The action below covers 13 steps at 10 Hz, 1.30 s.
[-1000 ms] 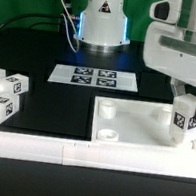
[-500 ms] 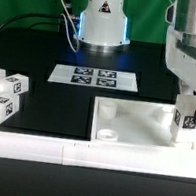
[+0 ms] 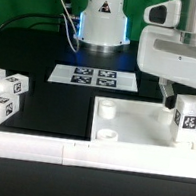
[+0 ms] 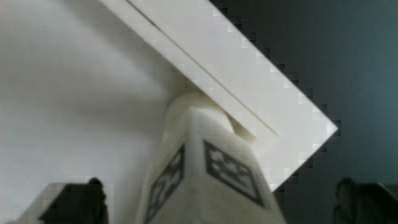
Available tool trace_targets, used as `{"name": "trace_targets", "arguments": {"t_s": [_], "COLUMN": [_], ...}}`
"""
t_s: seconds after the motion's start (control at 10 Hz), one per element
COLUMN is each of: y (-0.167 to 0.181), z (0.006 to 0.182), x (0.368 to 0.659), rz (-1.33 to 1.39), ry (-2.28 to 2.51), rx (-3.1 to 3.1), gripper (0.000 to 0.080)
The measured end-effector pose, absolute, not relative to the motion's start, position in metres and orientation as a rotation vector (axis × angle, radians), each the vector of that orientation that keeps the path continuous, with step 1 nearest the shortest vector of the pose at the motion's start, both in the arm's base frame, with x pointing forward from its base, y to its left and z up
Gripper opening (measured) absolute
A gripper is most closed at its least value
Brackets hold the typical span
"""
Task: Assemble one leg
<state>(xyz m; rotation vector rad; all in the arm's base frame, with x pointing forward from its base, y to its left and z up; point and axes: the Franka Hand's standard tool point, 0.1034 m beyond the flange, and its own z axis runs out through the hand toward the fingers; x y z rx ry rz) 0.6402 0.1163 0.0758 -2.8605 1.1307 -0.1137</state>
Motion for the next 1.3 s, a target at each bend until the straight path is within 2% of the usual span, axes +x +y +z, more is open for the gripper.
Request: {"name": "trace_targets", "arguments": {"t_s": [0.1, 0.3, 0.4, 0.5, 0.6, 0.7, 0.8, 0.9, 1.1, 1.3], "y": [0.1158, 0.1137, 0.1104, 0.1111, 0.111, 0.1109, 0.1112, 0.1115, 0.1111, 0.1105], "z": [0.0758, 0.0788, 0.0783, 0.078, 0.078, 0.0779, 0.0777, 0.0776, 0.0775, 0.0767], "x": [0.64, 0.6428, 0.6433, 0.643, 0.643, 0.643, 0.6429, 0.6428, 0.6427, 0.6414], "rz": [-0.119, -0.147, -0.145, -0.145, -0.145, -0.144, -0.144, -0.143, -0.142, -0.136], "ry": [0.992, 0.336, 0.233, 0.332, 0.346, 0.382, 0.477, 0.605, 0.829, 1.264], "rx": [-2.925, -3.131, -3.141, -3.13, -3.127, -3.122, -3.106, -3.078, -3.018, -2.861], "gripper": [0.0647, 0.0649, 0.0649, 0.0612, 0.0612, 0.042, 0.042, 0.0285, 0.0285, 0.0285]}}
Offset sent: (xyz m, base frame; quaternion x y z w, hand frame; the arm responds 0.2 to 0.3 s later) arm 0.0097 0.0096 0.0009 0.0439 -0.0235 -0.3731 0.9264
